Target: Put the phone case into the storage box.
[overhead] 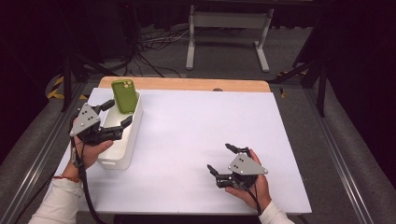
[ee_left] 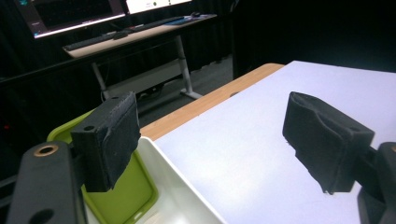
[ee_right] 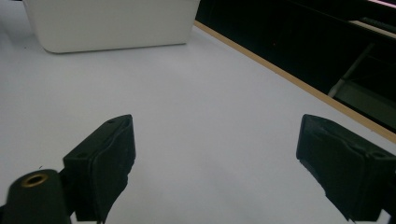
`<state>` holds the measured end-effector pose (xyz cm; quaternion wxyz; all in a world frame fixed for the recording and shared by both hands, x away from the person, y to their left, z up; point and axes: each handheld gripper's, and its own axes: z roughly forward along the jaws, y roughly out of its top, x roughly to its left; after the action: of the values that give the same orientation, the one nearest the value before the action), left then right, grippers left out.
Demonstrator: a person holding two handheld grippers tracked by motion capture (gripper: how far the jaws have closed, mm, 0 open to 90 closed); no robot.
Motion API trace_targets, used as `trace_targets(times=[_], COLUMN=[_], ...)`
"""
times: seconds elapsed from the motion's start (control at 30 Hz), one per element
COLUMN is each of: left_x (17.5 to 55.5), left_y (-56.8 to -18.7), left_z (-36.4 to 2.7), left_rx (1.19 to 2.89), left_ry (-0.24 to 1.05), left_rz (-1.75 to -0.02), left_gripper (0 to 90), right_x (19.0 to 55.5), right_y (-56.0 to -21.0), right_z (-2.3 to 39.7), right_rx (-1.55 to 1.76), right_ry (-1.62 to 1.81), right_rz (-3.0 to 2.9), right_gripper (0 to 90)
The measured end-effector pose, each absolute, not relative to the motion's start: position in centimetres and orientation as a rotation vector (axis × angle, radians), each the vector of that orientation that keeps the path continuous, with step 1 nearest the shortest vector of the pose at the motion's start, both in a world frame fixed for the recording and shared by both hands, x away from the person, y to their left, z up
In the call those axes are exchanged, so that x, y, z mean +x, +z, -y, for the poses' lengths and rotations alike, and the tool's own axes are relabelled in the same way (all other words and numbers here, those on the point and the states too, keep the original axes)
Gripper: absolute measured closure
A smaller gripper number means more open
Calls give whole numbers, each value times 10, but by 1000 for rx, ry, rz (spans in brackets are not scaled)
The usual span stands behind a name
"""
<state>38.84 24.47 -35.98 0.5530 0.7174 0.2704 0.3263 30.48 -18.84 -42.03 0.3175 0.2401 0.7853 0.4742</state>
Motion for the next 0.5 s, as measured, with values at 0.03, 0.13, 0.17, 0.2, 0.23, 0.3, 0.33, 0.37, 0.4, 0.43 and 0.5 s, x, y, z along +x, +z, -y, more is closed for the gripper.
trace_targets(times=[0.03, 0.13, 0.17, 0.2, 0.23, 0.3, 0.33, 0.37, 0.4, 0.43, 0.5], left_x=[388, 385, 384, 382, 382, 380, 379, 377, 376, 375, 373], left_y=[-359, -359, -359, -359, -359, -358, -357, -357, -357, -357, -357], left_z=[-244, -241, -240, -238, -238, -235, -234, -233, -232, -231, -229], left_rx=[1700, 1699, 1700, 1694, 1694, 1690, 1689, 1684, 1685, 1683, 1684], left_ry=[766, 757, 766, 761, 761, 768, 773, 778, 776, 777, 779], left_rz=[-631, -620, -612, -605, -605, -598, -599, -599, -594, -593, -586], left_gripper=[187, 192, 175, 175, 174, 162, 156, 151, 142, 143, 135], right_x=[305, 305, 305, 305, 305, 305, 305, 305, 305, 304, 304], right_y=[-420, -420, -420, -420, -420, -420, -419, -420, -419, -419, -419], right_z=[189, 189, 189, 189, 189, 190, 190, 190, 190, 190, 190], right_rx=[632, 635, 632, 633, 633, 634, 634, 634, 629, 630, 630], right_ry=[1247, 1247, 1247, 1247, 1247, 1246, 1245, 1248, 1245, 1245, 1246], right_rz=[-2069, -2070, -2068, -2068, -2068, -2067, -2068, -2063, -2068, -2067, -2066], right_gripper=[123, 122, 122, 122, 122, 121, 121, 122, 122, 122, 122])
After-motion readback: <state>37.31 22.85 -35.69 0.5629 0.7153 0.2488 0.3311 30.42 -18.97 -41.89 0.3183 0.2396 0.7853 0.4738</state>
